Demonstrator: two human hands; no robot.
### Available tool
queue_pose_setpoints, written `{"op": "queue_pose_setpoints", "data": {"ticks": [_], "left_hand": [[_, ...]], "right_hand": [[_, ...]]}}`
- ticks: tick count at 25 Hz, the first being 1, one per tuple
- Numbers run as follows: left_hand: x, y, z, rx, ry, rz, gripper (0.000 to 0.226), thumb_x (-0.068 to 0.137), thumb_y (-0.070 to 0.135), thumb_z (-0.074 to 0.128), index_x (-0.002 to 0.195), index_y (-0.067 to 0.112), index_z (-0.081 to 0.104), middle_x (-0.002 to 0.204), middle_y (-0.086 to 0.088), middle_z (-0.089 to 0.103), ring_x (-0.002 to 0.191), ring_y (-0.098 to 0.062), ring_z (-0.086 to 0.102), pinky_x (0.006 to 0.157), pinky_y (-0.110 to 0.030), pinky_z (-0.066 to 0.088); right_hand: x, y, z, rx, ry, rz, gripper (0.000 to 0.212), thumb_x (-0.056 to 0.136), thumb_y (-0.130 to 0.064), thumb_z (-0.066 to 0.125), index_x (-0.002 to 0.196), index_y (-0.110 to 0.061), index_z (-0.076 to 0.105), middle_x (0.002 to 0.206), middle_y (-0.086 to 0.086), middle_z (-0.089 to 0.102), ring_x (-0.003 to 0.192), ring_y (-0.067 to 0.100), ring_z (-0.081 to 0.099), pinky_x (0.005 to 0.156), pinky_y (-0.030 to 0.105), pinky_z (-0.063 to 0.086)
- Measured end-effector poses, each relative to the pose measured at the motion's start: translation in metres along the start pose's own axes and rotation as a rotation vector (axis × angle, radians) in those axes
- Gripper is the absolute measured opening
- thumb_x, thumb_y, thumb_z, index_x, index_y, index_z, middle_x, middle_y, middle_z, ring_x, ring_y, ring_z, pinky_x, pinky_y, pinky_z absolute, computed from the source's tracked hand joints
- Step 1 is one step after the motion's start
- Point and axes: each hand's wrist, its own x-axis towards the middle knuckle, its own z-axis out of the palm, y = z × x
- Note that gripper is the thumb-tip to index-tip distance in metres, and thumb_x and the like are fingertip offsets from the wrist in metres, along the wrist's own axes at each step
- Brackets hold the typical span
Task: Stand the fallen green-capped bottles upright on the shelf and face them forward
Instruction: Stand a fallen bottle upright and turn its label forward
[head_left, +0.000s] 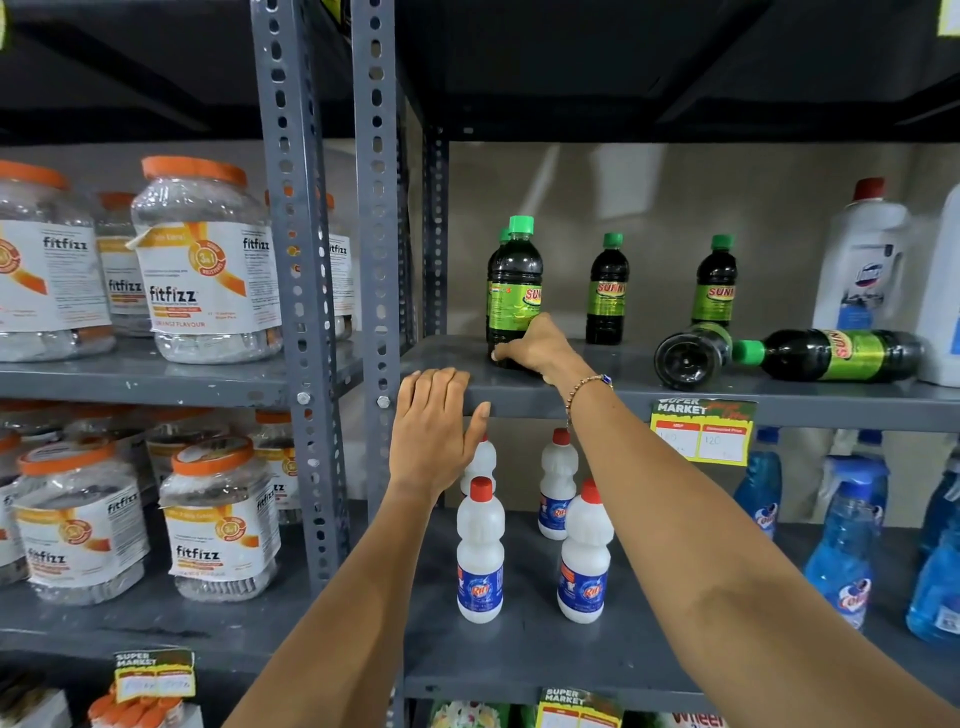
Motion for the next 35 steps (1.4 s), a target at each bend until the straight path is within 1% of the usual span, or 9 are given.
{"op": "queue_pose_setpoints", "data": {"ticks": [3, 7, 20, 25, 27, 29, 32, 33, 35], "left_hand": [[-0.001, -0.001, 0.001, -0.001, -0.008, -0.002, 0.056, 0.097, 0.048, 0.021, 0.111, 0.008, 0.058, 0.109, -0.009, 0.065, 0.104, -0.028, 0.059, 0.103, -0.037, 0.029], [-0.001, -0.001, 0.000, -0.002, 0.003, 0.009, 0.057, 0.097, 0.048, 0.020, 0.110, 0.008, 0.058, 0.108, -0.009, 0.065, 0.103, -0.028, 0.059, 0.102, -0.038, 0.031], [-0.002, -0.002, 0.004, -0.002, 0.002, 0.026, 0.052, 0.096, 0.047, 0.026, 0.110, 0.008, 0.058, 0.109, -0.009, 0.065, 0.104, -0.027, 0.059, 0.103, -0.037, 0.029], [0.018, 0.014, -0.016, -0.030, -0.007, -0.127, 0.041, 0.096, 0.038, 0.030, 0.088, 0.011, 0.061, 0.088, -0.006, 0.065, 0.082, -0.025, 0.059, 0.080, -0.038, 0.042], [0.050, 0.018, -0.024, -0.140, -0.094, -0.161, 0.039, 0.099, 0.035, 0.031, 0.089, 0.010, 0.059, 0.088, -0.007, 0.063, 0.084, -0.025, 0.059, 0.077, -0.036, 0.043], [0.082, 0.017, -0.026, -0.353, -0.216, -0.229, 0.030, 0.098, 0.029, 0.043, 0.117, 0.007, 0.052, 0.116, -0.013, 0.058, 0.109, -0.027, 0.054, 0.089, -0.035, 0.042], [0.121, 0.012, -0.014, -0.656, -0.679, -0.508, 0.086, 0.093, 0.022, 0.057, 0.148, 0.003, -0.006, 0.158, -0.016, 0.005, 0.146, -0.027, 0.009, 0.116, -0.038, 0.016], [0.126, 0.010, -0.008, -0.700, -0.780, -0.548, 0.092, 0.091, 0.023, 0.061, 0.148, 0.003, -0.008, 0.158, -0.013, 0.007, 0.146, -0.026, 0.009, 0.117, -0.038, 0.016], [0.129, 0.004, 0.006, -0.733, -0.827, -0.545, 0.075, 0.085, 0.027, 0.068, 0.144, 0.005, 0.027, 0.141, -0.005, 0.042, 0.133, -0.024, 0.038, 0.110, -0.038, 0.032]], "right_hand": [[0.000, 0.000, 0.002, -0.096, 0.062, -0.018, 0.096, 0.065, -0.038, 0.083, 0.134, -0.004, 0.026, 0.137, 0.015, 0.042, 0.129, 0.032, 0.043, 0.106, 0.044, 0.040], [0.001, 0.000, 0.001, -0.023, -0.002, -0.008, 0.081, 0.072, -0.025, 0.079, 0.129, -0.004, 0.025, 0.129, 0.014, 0.049, 0.116, 0.025, 0.051, 0.093, 0.033, 0.045], [0.004, 0.004, 0.002, -0.070, -0.018, -0.024, 0.081, 0.070, -0.025, 0.082, 0.128, -0.004, 0.029, 0.129, 0.014, 0.051, 0.123, 0.029, 0.051, 0.100, 0.038, 0.043], [0.007, 0.006, -0.014, -0.070, -0.156, -0.004, 0.092, 0.067, -0.032, 0.083, 0.132, -0.002, 0.025, 0.127, 0.008, 0.048, 0.122, 0.025, 0.049, 0.101, 0.036, 0.041], [0.014, 0.009, -0.031, -0.034, -0.182, -0.012, 0.101, 0.066, -0.032, 0.084, 0.141, -0.002, 0.023, 0.135, 0.009, 0.047, 0.130, 0.026, 0.045, 0.105, 0.037, 0.040], [0.015, 0.012, -0.043, 0.006, -0.185, -0.021, 0.104, 0.070, -0.026, 0.082, 0.147, -0.002, 0.017, 0.148, 0.017, 0.038, 0.136, 0.031, 0.040, 0.109, 0.040, 0.037], [0.014, 0.014, -0.044, 0.053, -0.217, -0.020, 0.095, 0.075, -0.015, 0.078, 0.147, 0.001, 0.019, 0.151, 0.020, 0.036, 0.138, 0.032, 0.038, 0.112, 0.041, 0.035], [0.015, 0.014, -0.041, 0.070, -0.231, -0.014, 0.091, 0.075, -0.013, 0.078, 0.146, 0.002, 0.022, 0.148, 0.020, 0.040, 0.136, 0.031, 0.041, 0.112, 0.042, 0.036], [0.016, 0.015, -0.037, 0.060, -0.227, -0.019, 0.079, 0.075, -0.009, 0.077, 0.140, 0.003, 0.034, 0.140, 0.019, 0.052, 0.128, 0.029, 0.051, 0.109, 0.043, 0.040]]}}
